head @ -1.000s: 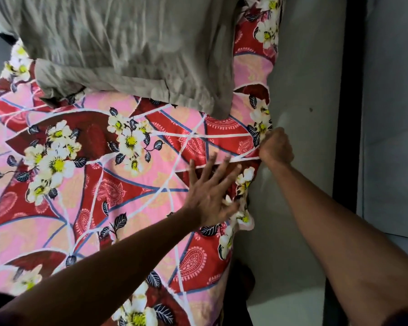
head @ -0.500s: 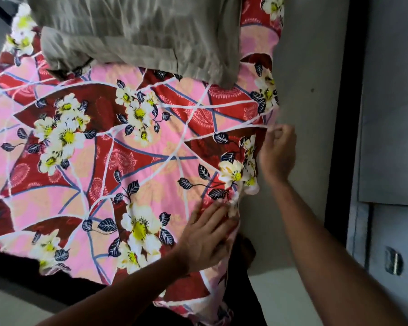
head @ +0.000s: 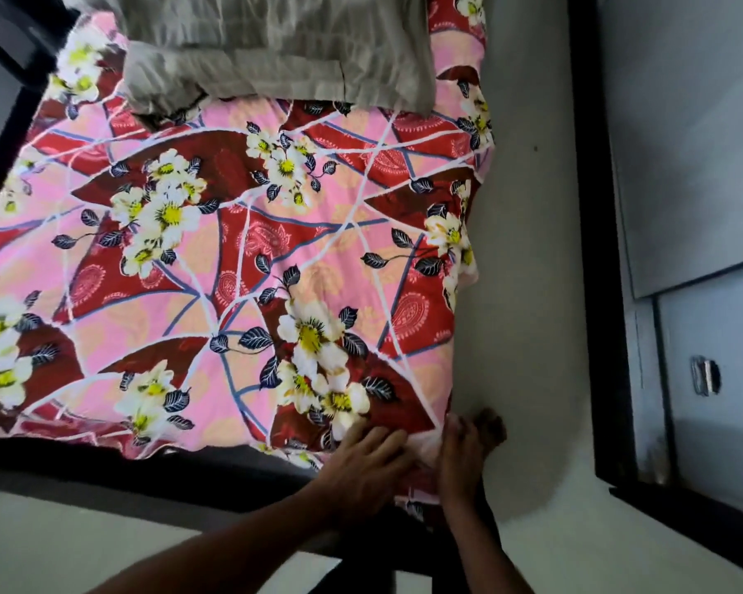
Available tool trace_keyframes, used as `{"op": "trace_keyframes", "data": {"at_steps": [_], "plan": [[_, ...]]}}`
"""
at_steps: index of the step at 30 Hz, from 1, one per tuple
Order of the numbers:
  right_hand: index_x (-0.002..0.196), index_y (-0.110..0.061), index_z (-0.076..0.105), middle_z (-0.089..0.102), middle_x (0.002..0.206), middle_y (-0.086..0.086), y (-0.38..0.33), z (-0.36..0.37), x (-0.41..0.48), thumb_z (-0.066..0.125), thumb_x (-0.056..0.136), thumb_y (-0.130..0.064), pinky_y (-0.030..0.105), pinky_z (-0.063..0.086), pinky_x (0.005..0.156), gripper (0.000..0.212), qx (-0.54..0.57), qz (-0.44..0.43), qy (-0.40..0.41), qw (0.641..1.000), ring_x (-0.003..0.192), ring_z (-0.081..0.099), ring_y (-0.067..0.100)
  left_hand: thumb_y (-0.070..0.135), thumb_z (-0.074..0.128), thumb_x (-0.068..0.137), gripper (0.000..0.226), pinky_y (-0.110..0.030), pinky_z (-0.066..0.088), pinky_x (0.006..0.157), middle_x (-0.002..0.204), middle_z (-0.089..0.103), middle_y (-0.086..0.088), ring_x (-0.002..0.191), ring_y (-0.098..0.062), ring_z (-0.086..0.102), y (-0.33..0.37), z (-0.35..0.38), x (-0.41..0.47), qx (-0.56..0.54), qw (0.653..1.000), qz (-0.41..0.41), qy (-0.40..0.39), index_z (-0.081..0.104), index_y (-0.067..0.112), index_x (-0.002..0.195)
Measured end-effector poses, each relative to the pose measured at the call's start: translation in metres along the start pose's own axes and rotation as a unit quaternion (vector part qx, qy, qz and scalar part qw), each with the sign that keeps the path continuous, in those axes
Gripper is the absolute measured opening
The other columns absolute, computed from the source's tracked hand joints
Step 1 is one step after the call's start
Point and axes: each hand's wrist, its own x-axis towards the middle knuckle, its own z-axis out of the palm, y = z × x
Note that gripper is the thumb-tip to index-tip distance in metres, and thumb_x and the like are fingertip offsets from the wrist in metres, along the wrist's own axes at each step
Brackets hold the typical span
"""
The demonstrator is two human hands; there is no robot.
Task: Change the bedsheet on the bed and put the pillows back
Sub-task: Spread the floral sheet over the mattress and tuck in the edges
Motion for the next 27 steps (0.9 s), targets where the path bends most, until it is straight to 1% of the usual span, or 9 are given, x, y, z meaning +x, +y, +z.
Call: {"op": "trace_keyframes", "data": {"at_steps": [2,4,6,10,13,16,20,25,27], "plan": [[0.118,0.007,0.066,0.061,0.127,0.032,-0.001,-0.006,0.002,0.047,0.104,-0.041,0.025,0.028,0.088,0.054,-0.064,-0.004,0.011,0.998,0.123,0.053,0.041,0.041,0.059,0.084,0.034,-0.043,0.038,0.087,0.112,0.056,-0.001,0.092,-0.023,0.054,0.000,-0.007,0.007,-0.002,1.000,-0.004,-0.004,0.057,0.025,0.115],[0.106,-0.007,0.071,0.069,0.108,0.027,0.008,-0.006,0.004,0.035,0.103,-0.054,0.026,0.032,0.079,0.060,-0.123,-0.033,0.034,0.991,0.105,0.062,0.041,0.042,0.055,0.091,0.031,-0.040,0.040,0.082,0.108,0.056,0.000,0.090,-0.021,0.053,-0.004,-0.015,0.011,-0.023,1.000,-0.004,-0.012,0.056,0.024,0.116],[0.094,-0.020,0.064,0.072,0.094,0.017,0.018,-0.004,0.007,0.028,0.098,-0.067,0.038,0.046,0.076,0.059,-0.194,-0.050,0.051,0.978,0.090,0.067,0.040,0.043,0.052,0.094,0.031,-0.039,0.044,0.081,0.110,0.055,0.001,0.095,-0.020,0.051,-0.010,-0.023,0.013,-0.046,0.999,-0.017,-0.009,0.055,0.025,0.119],[0.081,-0.017,0.059,0.068,0.087,0.011,0.036,-0.009,0.004,0.042,0.099,-0.043,0.043,0.052,0.073,0.036,-0.194,-0.020,-0.014,0.981,0.085,0.065,0.035,0.043,0.055,0.093,0.037,-0.046,0.046,0.088,0.127,0.056,-0.002,0.112,-0.023,0.052,-0.021,-0.031,0.015,-0.077,0.995,-0.049,0.036,0.055,0.024,0.124],[0.094,-0.019,0.060,0.068,0.092,0.006,0.041,-0.015,0.001,0.048,0.103,-0.036,0.040,0.050,0.074,0.023,-0.161,-0.025,-0.026,0.986,0.088,0.065,0.031,0.055,0.047,0.095,0.052,-0.054,0.031,0.110,0.151,0.042,0.000,0.139,-0.024,0.037,-0.042,-0.036,0.026,-0.051,0.995,-0.081,0.023,0.047,0.031,0.141],[0.122,-0.017,0.058,0.067,0.109,0.006,0.051,-0.012,0.014,0.045,0.103,-0.050,0.043,0.050,0.089,0.040,-0.089,0.053,-0.049,0.993,0.102,0.064,0.030,0.071,0.032,0.094,0.070,-0.063,0.007,0.119,0.167,0.013,-0.001,0.154,-0.025,0.005,-0.063,-0.040,0.043,-0.030,0.992,-0.122,-0.003,0.025,0.037,0.156],[0.104,-0.020,0.062,0.068,0.099,0.005,0.042,-0.005,0.028,0.039,0.104,-0.055,0.037,0.046,0.088,0.041,-0.088,0.031,-0.112,0.989,0.094,0.064,0.024,0.078,0.025,0.091,0.079,-0.069,-0.003,0.116,0.168,-0.005,0.003,0.153,-0.026,-0.013,-0.081,-0.036,0.069,-0.026,0.986,-0.164,-0.022,0.006,0.042,0.158],[0.085,-0.033,0.044,0.058,0.090,0.000,0.056,-0.002,0.028,0.035,0.104,-0.054,0.042,0.050,0.073,0.029,-0.175,-0.032,-0.055,0.983,0.085,0.061,0.028,0.082,0.026,0.089,0.082,-0.073,-0.005,0.113,0.167,-0.011,0.000,0.152,-0.030,-0.017,-0.051,-0.014,0.062,0.013,0.983,-0.174,-0.052,0.002,0.043,0.157],[0.083,-0.030,0.042,0.056,0.091,0.003,0.066,-0.009,0.021,0.040,0.105,-0.043,0.040,0.045,0.068,0.025,-0.196,-0.031,-0.024,0.980,0.083,0.060,0.029,0.083,0.025,0.087,0.084,-0.073,-0.004,0.113,0.168,-0.009,0.000,0.152,-0.033,-0.014,-0.038,-0.008,0.051,0.025,0.983,-0.171,-0.054,0.005,0.042,0.158]]}}
